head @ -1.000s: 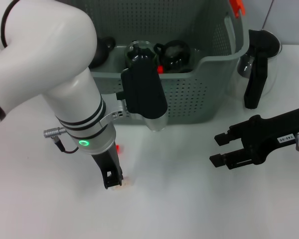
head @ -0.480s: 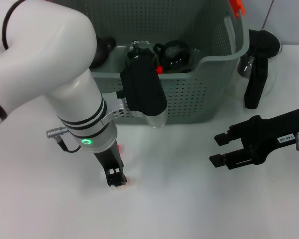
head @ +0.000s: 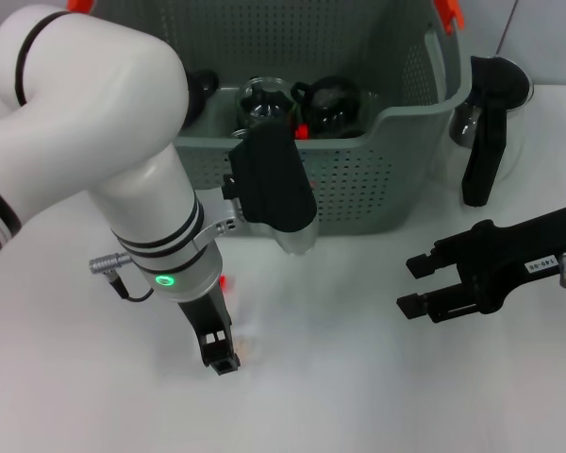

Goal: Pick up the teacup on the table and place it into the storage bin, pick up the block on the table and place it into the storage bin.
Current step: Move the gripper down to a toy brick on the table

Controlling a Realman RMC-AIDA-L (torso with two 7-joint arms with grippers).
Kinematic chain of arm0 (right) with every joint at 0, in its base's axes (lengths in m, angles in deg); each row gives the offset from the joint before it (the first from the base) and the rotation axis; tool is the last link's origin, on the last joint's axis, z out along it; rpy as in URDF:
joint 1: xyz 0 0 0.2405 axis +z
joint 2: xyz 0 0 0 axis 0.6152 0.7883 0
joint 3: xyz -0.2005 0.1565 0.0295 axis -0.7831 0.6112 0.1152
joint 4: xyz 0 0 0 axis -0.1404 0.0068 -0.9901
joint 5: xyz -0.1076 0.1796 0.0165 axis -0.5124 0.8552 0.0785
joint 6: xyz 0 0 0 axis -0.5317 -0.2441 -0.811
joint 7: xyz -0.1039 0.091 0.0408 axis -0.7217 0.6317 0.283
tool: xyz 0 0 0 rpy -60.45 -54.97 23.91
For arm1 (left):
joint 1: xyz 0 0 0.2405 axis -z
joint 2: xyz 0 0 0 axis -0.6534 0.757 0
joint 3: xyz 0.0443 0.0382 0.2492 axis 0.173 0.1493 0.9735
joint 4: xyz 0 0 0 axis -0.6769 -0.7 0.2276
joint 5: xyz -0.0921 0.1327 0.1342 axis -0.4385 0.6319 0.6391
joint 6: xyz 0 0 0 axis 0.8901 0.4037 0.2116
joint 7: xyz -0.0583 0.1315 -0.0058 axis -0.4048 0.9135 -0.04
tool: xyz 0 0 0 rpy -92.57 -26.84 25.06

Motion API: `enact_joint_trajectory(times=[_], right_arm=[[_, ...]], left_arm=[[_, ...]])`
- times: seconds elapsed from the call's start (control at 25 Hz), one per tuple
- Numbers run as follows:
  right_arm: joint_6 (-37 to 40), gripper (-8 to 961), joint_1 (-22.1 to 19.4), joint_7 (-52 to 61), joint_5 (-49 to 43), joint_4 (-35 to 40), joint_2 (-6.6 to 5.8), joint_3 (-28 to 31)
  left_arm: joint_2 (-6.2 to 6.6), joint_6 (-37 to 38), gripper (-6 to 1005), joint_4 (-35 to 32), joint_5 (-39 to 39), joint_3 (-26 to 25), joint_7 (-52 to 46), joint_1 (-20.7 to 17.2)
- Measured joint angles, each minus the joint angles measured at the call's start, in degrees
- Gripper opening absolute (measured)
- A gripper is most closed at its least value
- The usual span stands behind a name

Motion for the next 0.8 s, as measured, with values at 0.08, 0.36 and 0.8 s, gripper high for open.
enact_joint_trajectory(times=[0.08,0.36,0.8], right_arm=[[0.0,665,0.0,-0.1,0.0,-0.1,0.0,0.0],[-0.1,665,0.1,-0.2,0.0,-0.1,0.0,0.0],[-0.1,666,0.0,-0.3,0.0,-0.1,-0.03,0.2]], left_arm=[[-0.01,-0.1,506,0.0,0.0,0.2,0.0,-0.1],[0.0,-0.4,484,0.0,-0.3,0.9,0.0,-0.2],[0.0,-0.5,460,1.1,-1.0,1.6,0.0,0.0]])
